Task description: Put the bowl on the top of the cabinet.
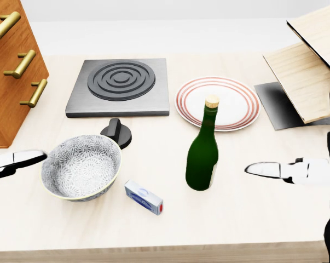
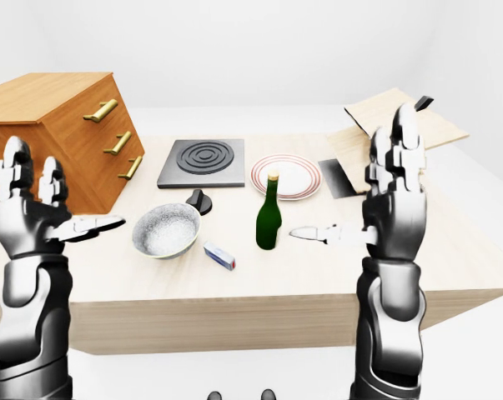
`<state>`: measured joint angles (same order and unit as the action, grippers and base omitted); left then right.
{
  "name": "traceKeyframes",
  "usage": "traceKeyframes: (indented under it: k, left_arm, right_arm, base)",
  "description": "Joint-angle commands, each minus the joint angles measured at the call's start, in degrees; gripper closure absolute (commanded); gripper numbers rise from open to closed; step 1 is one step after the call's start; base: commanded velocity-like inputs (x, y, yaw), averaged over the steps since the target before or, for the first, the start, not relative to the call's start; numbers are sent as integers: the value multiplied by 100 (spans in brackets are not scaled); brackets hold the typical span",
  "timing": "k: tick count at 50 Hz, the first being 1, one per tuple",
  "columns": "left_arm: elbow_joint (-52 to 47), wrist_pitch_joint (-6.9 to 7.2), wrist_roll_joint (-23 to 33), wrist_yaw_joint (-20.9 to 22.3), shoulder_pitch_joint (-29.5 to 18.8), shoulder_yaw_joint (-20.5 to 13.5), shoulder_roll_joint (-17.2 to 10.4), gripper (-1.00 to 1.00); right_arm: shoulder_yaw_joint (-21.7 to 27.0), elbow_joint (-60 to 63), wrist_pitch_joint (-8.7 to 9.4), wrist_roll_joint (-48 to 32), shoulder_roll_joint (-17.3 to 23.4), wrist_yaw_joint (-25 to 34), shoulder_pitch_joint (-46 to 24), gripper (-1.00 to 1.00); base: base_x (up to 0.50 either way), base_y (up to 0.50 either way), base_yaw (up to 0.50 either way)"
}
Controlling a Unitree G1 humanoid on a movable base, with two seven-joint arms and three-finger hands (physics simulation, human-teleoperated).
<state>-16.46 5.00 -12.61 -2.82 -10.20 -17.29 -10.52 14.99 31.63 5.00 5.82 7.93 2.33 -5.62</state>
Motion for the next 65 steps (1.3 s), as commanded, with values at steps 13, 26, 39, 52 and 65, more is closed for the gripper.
traceKeyframes:
  k: [13,26,39,52,65]
  left_arm:
    - [-1991,-354,-1370,-785,-233,-1123,-787,-100]
    - [-2121,-175,-1458,-875,-272,-1213,-865,-100]
    - [-2216,0,-1625,-1057,-414,-1267,-1018,-100]
    - [-1828,0,-1839,-1084,-480,-1240,-1046,-100]
    - [-1900,0,-1841,-1117,-460,-1249,-1089,-100]
  right_arm:
    - [517,2835,0,876,1629,-869,-517,-100]
    - [487,2836,0,1397,2389,-1502,-348,-100]
    - [512,2836,0,1657,2678,-1705,-325,-100]
    - [442,2836,0,1644,2801,-1796,-298,-100]
    - [475,2836,0,1740,2882,-1844,-272,-100]
  base:
    - [0,0,0]
    - [0,27,0]
    - [0,50,0]
    - [0,50,0]
    - [0,50,0]
